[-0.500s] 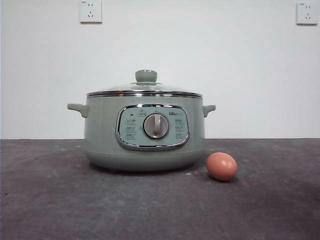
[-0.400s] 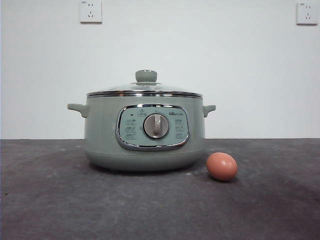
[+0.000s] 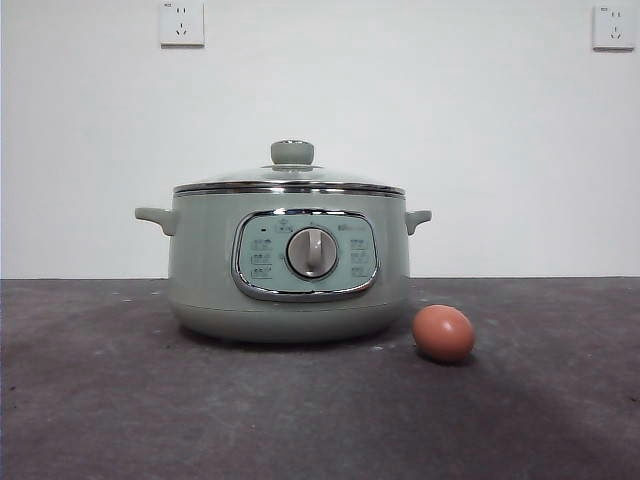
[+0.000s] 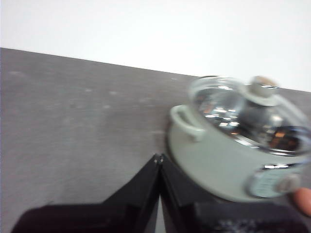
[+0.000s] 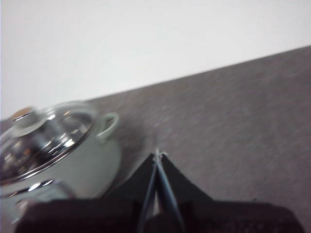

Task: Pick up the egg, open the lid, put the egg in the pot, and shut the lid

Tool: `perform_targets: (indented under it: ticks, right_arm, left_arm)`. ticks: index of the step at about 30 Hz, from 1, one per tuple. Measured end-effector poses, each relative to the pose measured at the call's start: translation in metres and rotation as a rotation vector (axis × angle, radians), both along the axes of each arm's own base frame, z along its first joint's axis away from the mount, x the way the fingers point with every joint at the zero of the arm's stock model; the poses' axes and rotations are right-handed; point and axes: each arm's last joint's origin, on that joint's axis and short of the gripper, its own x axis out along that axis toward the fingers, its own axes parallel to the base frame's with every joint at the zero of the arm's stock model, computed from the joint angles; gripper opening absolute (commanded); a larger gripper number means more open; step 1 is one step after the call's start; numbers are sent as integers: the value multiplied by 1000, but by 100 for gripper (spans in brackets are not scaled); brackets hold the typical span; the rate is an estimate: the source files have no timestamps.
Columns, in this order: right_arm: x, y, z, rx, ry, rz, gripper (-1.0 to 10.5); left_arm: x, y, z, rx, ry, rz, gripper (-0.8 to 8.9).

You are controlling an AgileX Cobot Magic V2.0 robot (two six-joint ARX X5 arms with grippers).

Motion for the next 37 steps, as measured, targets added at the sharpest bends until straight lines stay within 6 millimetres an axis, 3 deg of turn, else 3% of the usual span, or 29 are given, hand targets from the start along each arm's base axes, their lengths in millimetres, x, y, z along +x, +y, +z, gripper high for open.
perform_targets:
  ticks: [9,13,18,25,27,29,33,34,37]
  right_arm:
    - [-1,4,80,-119,133,168,-11]
    - [-4,4,103,-176,185,209,-11]
    - [-4,5,114,-222,216,246,-11]
    - [-4,5,114,-237,211,250,7]
    - [-4,5,114,-237,211,251,74]
    - [-4,5,115,-238,209,251,225]
    - [-5,5,117,-241,199,250,516]
    - [-5,5,117,-241,197,250,555]
    - [-5,5,118,-241,195,250,606]
  left_arm:
    - [-5,-4,65,18,80,-152,-7]
    - [-9,-6,93,58,86,-186,-7]
    - [-11,-9,117,99,96,-232,-7]
    - [-8,-11,127,121,117,-271,-3]
    - [-8,-11,128,125,115,-276,9]
    - [-8,-11,128,127,115,-277,133]
    - [-8,-11,128,127,115,-278,687]
    - [-8,-11,128,127,116,-278,736]
    - [-7,-12,128,123,122,-289,745]
